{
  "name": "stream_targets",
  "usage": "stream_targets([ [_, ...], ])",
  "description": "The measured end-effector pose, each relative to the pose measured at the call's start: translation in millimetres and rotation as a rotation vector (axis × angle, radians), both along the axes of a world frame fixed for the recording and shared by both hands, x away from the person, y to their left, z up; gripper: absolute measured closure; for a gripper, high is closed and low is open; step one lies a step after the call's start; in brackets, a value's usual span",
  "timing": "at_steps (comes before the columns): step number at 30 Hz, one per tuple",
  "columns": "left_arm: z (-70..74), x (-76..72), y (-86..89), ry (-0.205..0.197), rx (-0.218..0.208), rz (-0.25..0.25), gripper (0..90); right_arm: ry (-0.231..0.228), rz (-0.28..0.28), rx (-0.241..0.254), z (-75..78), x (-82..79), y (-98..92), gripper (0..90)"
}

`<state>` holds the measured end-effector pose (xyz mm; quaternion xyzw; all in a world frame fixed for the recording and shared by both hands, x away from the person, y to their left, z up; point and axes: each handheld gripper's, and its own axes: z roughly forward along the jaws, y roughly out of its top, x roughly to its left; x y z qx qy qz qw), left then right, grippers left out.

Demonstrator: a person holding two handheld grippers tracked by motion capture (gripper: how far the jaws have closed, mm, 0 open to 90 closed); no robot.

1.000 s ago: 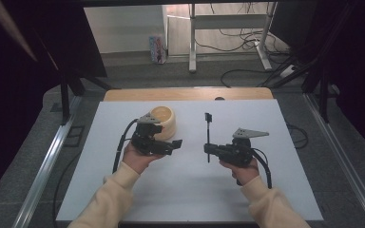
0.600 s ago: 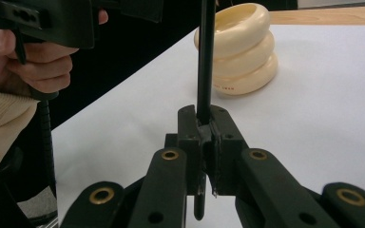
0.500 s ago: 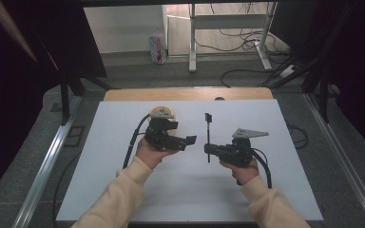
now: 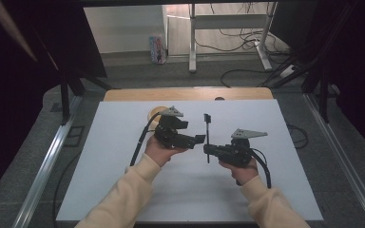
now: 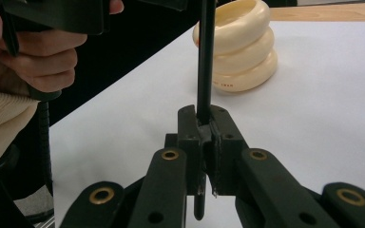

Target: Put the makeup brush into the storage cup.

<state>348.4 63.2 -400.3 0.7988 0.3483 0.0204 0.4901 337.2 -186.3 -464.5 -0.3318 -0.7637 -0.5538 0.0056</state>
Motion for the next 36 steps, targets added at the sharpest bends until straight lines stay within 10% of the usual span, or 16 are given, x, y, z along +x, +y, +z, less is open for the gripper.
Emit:
stream_targets([
  [9,-3.6,8.3,-13.5,0.007,-0.029,-0.050,25.7,0.000,0.001,-0.008,-1.1,0.3,0.3,84.8],
  [23,-7.9,8.8,-16.7,-0.075,-0.058,-0.097,80.4,0.001,0.000,-0.010,-2.1,0.8,0.3,84.8],
  [36,-9.2,12.7,-14.2,-0.034,-0.123,-0.133,85.3,-0.010,0.000,-0.009,-1.7,0.1,1.0,84.4],
])
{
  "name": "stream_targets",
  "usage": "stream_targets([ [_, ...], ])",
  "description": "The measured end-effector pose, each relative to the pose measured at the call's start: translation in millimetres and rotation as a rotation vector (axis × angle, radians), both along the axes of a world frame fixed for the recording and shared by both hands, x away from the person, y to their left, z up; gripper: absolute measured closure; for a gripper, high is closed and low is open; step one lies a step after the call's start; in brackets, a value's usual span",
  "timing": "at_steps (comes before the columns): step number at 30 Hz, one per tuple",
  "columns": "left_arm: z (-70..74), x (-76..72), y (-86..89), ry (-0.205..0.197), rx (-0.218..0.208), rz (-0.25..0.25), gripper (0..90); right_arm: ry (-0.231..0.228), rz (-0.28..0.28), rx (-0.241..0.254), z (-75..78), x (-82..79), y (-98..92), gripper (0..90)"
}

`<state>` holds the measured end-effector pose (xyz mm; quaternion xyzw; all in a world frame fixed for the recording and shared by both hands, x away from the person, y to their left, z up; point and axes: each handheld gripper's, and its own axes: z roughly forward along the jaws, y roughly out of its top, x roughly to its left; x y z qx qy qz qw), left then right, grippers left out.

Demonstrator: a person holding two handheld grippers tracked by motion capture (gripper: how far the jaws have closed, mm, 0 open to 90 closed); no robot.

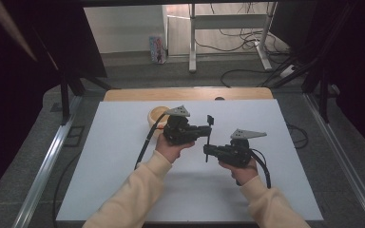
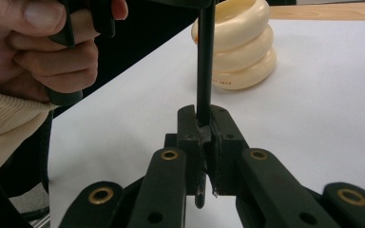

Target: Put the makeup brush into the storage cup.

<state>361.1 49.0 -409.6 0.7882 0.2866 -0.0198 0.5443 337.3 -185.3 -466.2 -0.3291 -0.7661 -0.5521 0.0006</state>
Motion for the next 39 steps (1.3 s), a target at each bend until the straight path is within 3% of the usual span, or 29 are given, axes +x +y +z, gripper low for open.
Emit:
stream_targets([
  [4,1.3,-0.1,2.2,-0.004,-0.006,0.013,85.5,-0.003,0.001,0.003,0.7,-0.4,-0.1,83.5],
  [9,2.7,1.4,8.4,-0.011,-0.022,0.031,85.6,-0.011,0.010,-0.007,0.7,-1.1,0.9,73.4],
  [14,5.2,1.4,15.5,-0.023,-0.018,0.049,85.6,-0.036,-0.045,-0.029,1.9,-2.9,1.5,46.8],
  [18,7.7,0.5,22.1,-0.039,-0.013,0.066,85.6,-0.025,-0.063,-0.021,3.0,-2.6,0.9,36.6],
  [20,9.2,-0.8,24.6,-0.061,-0.003,0.076,85.6,-0.022,-0.062,-0.022,3.1,-2.4,0.7,35.7],
  [25,10.5,-1.7,28.6,-0.063,0.003,0.077,85.6,-0.021,-0.056,-0.023,4.0,-3.4,1.6,29.3],
  [30,12.4,-2.5,32.5,-0.071,-0.004,0.088,85.6,-0.018,-0.057,-0.057,3.6,-2.6,3.1,22.2],
  [39,14.5,-2.4,40.8,-0.077,-0.002,0.104,85.6,-0.015,-0.062,-0.079,3.4,-2.2,2.9,17.4],
])
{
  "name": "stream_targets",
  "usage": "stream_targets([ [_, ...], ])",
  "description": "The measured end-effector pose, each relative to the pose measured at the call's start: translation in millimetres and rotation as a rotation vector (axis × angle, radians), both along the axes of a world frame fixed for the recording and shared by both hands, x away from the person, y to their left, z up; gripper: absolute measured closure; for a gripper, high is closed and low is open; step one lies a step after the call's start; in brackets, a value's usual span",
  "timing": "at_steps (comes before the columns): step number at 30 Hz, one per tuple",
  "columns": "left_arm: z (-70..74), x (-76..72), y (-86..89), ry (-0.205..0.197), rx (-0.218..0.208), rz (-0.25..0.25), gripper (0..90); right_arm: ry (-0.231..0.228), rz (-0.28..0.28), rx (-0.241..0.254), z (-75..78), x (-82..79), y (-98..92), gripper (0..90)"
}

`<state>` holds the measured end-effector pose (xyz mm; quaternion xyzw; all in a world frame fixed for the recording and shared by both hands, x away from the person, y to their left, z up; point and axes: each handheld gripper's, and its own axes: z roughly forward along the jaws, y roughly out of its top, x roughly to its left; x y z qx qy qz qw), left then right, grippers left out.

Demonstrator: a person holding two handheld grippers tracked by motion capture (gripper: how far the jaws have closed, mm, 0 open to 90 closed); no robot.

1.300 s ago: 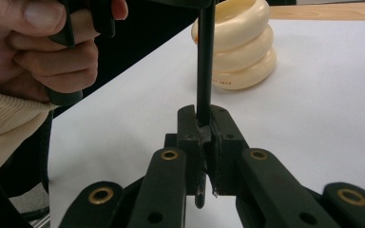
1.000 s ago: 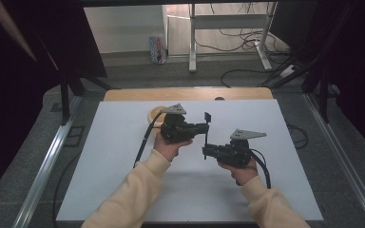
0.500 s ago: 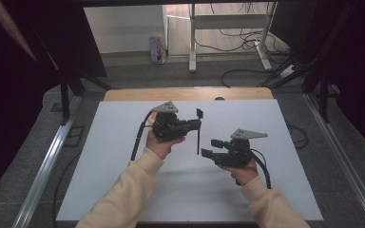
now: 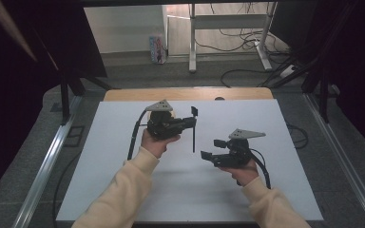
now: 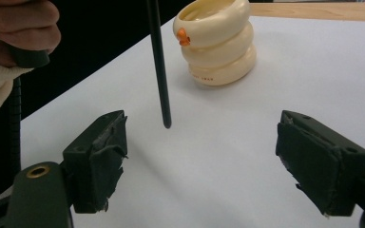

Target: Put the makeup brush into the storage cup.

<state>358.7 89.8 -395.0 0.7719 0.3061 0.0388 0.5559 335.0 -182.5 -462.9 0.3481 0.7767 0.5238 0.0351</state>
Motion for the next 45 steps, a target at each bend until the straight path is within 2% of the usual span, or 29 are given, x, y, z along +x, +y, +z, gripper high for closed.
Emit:
stream_targets([
  [6,1.5,-0.9,3.8,-0.013,0.004,0.008,85.6,0.009,-0.001,-0.008,-0.5,0.6,-0.7,17.1],
  [20,5.9,0.3,16.8,-0.017,-0.002,0.038,85.6,0.005,-0.007,-0.040,-1.1,-1.2,-8.1,15.6],
  [24,10.3,1.7,22.1,-0.024,0.008,0.051,85.6,0.005,-0.006,-0.051,-1.4,-2.9,-10.5,14.9],
  [32,18.1,4.9,33.9,-0.036,0.018,0.083,85.6,0.010,-0.008,-0.041,-1.8,-7.2,-15.6,13.7],
  [45,26.7,12.9,50.4,-0.045,0.028,0.125,85.6,0.010,-0.009,-0.056,-3.4,-12.7,-21.6,13.5],
])
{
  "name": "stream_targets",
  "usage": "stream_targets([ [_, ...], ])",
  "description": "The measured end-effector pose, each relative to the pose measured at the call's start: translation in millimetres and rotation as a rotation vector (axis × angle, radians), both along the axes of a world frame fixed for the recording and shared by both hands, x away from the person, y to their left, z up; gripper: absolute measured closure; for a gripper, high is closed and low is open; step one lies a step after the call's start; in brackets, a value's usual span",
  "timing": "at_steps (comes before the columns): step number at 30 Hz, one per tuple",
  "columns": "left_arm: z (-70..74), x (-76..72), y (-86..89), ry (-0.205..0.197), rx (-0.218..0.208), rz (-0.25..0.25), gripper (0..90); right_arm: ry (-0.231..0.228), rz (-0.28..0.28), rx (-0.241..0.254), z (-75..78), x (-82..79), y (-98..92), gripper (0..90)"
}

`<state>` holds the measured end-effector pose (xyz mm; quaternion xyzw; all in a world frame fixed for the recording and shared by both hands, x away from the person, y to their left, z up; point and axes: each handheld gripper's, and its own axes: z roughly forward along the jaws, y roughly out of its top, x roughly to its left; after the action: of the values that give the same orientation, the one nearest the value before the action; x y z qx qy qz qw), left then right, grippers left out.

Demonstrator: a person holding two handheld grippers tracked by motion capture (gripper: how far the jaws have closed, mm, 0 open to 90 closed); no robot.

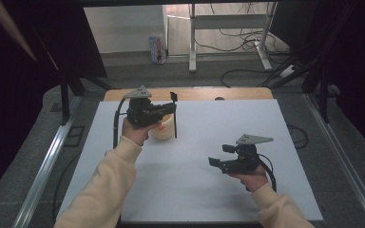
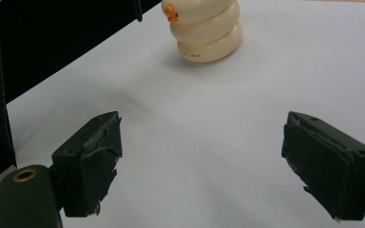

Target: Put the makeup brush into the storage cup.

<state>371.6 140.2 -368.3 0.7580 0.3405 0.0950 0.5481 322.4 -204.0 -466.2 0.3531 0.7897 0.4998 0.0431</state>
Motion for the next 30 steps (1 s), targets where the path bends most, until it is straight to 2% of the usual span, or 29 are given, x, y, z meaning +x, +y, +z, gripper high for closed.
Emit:
stream_targets([
  [14,-1.8,8.6,11.3,0.014,-0.001,0.039,85.6,0.000,0.001,-0.020,-2.8,0.6,1.7,13.5],
  [23,10.7,14.7,24.1,0.004,-0.021,0.076,85.6,0.001,0.001,-0.034,-3.6,1.0,2.1,13.5],
  [30,16.5,21.0,30.3,0.001,-0.017,0.097,85.5,-0.003,0.002,-0.038,-4.4,1.2,2.6,13.5],
])
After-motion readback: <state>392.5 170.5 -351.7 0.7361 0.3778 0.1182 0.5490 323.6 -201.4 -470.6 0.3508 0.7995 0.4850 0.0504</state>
